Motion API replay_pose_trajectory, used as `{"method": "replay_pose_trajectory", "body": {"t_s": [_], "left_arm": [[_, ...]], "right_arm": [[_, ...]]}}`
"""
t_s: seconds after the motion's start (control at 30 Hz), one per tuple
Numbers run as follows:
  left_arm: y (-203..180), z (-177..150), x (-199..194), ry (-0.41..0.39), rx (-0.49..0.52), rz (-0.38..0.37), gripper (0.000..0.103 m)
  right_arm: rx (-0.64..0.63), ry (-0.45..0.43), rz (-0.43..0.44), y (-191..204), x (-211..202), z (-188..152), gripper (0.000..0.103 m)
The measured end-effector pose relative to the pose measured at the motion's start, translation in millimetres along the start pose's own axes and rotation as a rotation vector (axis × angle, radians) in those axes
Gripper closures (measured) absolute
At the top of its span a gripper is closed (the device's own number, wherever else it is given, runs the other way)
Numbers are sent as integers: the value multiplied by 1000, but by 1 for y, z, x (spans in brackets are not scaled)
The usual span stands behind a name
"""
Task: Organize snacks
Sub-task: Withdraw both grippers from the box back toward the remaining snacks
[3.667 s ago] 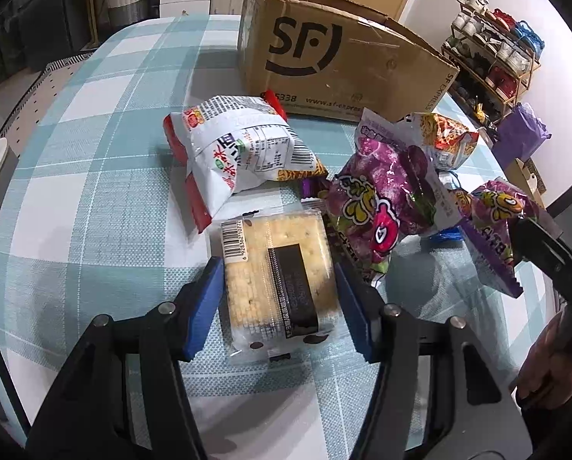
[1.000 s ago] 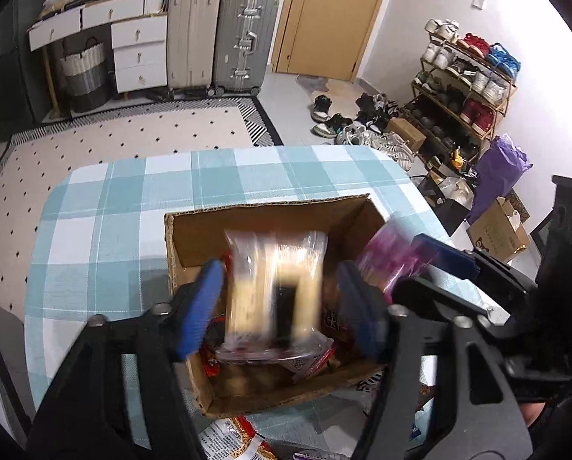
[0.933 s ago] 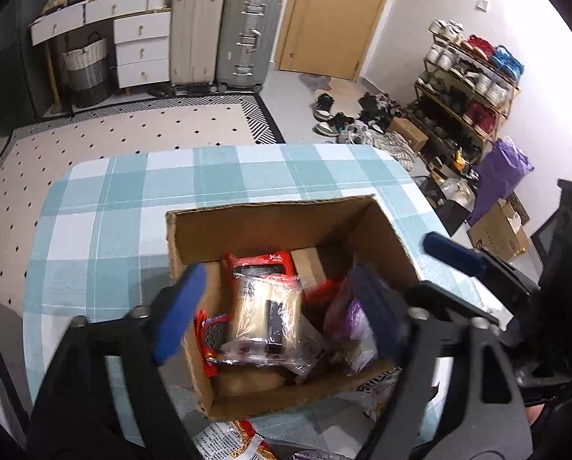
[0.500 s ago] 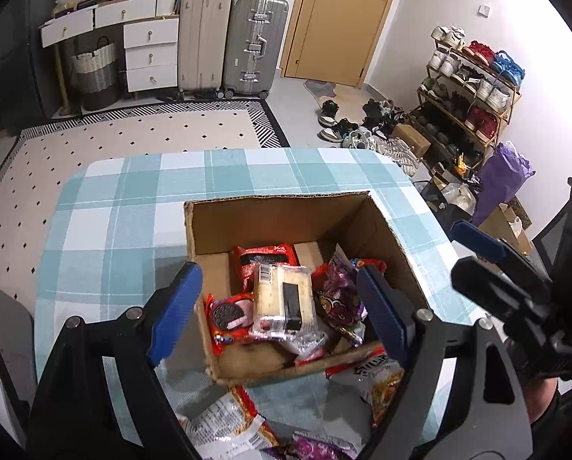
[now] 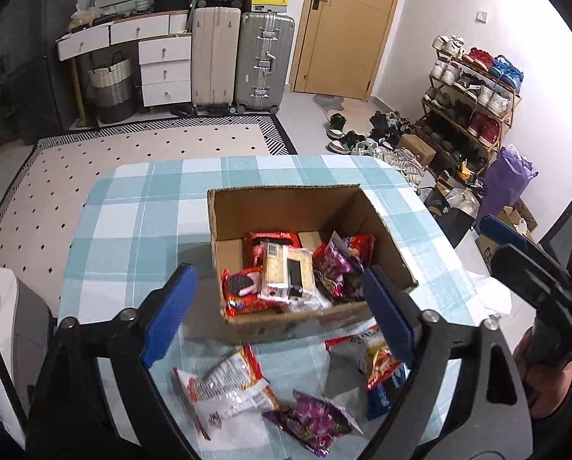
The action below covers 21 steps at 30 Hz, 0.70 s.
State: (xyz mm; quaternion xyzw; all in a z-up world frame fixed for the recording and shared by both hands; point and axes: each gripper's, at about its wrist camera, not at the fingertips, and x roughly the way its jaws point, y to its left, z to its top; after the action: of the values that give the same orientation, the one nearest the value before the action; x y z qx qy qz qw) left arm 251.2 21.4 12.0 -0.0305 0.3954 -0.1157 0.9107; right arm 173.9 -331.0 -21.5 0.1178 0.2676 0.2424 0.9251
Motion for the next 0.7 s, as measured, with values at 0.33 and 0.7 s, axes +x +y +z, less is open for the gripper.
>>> {"method": "replay_pose_trajectory", "body": {"t_s": [0.33,0.7], "left_arm": [[-7,-35,-46,-61,-5,17,1],[-15,-80,-75,-69,-10,27,1]], "right_arm": [[-25,-2,-22,16,-42,-22,5],[-49,1,-34,35,-79,-56,3]]}}
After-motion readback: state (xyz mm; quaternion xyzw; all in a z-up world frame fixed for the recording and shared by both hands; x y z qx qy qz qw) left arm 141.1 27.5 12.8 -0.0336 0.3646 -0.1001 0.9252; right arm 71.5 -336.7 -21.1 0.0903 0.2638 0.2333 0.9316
